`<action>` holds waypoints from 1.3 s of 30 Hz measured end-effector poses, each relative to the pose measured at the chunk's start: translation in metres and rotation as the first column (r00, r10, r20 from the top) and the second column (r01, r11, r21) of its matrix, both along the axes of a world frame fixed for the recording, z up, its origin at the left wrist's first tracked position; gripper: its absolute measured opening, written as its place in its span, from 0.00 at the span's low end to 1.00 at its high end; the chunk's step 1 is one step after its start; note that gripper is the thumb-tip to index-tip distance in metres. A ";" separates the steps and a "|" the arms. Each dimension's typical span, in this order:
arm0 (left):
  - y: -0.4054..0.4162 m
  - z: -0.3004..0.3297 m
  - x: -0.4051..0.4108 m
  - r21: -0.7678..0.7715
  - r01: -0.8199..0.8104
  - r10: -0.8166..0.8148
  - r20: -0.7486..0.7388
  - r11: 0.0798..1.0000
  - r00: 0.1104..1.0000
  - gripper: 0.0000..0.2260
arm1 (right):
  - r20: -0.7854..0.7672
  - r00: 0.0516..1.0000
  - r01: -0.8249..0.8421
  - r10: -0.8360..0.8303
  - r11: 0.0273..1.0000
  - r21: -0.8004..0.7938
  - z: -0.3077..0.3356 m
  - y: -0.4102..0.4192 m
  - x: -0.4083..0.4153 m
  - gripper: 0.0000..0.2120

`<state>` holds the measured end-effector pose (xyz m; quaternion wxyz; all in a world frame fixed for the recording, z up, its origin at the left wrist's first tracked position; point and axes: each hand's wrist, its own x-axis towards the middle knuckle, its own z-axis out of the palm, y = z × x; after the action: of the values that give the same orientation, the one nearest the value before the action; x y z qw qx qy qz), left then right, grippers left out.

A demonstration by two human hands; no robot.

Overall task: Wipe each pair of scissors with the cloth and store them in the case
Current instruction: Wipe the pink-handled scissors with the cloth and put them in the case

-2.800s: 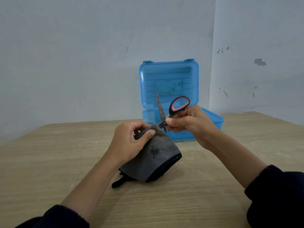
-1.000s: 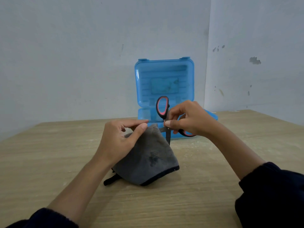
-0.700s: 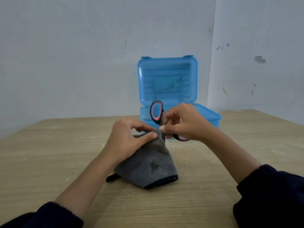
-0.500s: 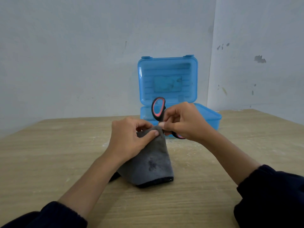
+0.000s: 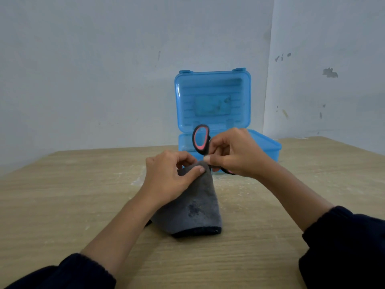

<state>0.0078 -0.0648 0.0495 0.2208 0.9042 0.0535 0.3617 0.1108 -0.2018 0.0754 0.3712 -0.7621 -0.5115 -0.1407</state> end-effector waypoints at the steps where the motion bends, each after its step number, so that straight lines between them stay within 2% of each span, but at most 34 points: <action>1: -0.001 0.000 0.000 0.015 -0.005 0.005 0.006 1.000 1.000 0.10 | -0.030 1.000 -0.004 0.005 1.000 0.023 0.000 0.000 0.001 0.07; 3: 0.000 -0.001 0.000 0.041 -0.003 0.002 0.019 0.999 1.000 0.09 | -0.082 0.997 -0.012 0.016 0.999 0.045 0.002 -0.003 0.003 0.07; 6: 0.001 0.000 0.000 0.053 0.010 -0.011 0.020 0.999 1.000 0.14 | -0.103 0.994 -0.023 0.027 0.999 0.037 0.006 -0.007 0.004 0.07; 12: 0.008 0.000 -0.001 -0.032 -0.008 0.010 0.064 0.999 0.998 0.12 | -0.042 0.999 0.006 -0.006 1.000 -0.006 0.013 -0.014 0.009 0.07; 15: -0.001 -0.002 0.003 -0.026 0.005 -0.004 0.034 1.000 0.999 0.09 | -0.013 1.000 -0.007 0.006 0.999 -0.043 0.006 -0.005 0.003 0.06; 20: -0.003 -0.001 0.005 -0.004 -0.023 0.023 0.054 1.000 0.998 0.12 | -0.093 0.995 -0.021 0.022 1.000 0.017 0.010 -0.010 0.007 0.06; 25: -0.001 -0.001 0.000 -0.073 0.038 -0.029 0.118 0.997 0.993 0.04 | -0.098 0.994 -0.051 0.049 0.999 -0.011 0.013 -0.016 0.009 0.05; 29: 0.008 -0.003 -0.006 -0.077 0.052 -0.043 0.116 0.996 0.992 0.05 | -0.163 0.986 -0.036 0.033 0.999 -0.016 0.016 -0.023 0.017 0.05; 31: 0.014 -0.005 -0.006 -0.058 0.062 -0.053 0.139 0.996 0.989 0.03 | -0.233 0.972 -0.016 0.012 1.000 -0.014 0.018 -0.027 0.021 0.05; 32: 0.016 -0.007 -0.006 -0.021 0.058 -0.054 0.148 0.998 0.988 0.05 | -0.291 0.957 0.001 -0.005 1.000 -0.015 0.018 -0.028 0.023 0.06; 34: 0.021 -0.011 -0.004 0.150 0.041 -0.062 0.136 0.988 0.989 0.12 | -0.439 0.897 0.034 -0.053 0.998 -0.051 0.017 -0.029 0.026 0.08; 37: 0.023 -0.015 0.001 0.411 -0.017 -0.048 0.148 0.912 0.988 0.11 | -0.679 0.716 0.060 -0.162 0.984 -0.171 0.011 -0.027 0.028 0.06; 39: 0.024 -0.016 0.003 0.443 -0.061 -0.021 0.177 0.894 0.984 0.12 | -0.773 0.610 0.058 -0.175 0.983 -0.177 0.009 -0.025 0.027 0.05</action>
<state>0.0108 -0.0408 0.0338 0.0073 0.8943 -0.0416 0.4455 0.1375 -0.2270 0.0845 0.4952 -0.8015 -0.2554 0.2172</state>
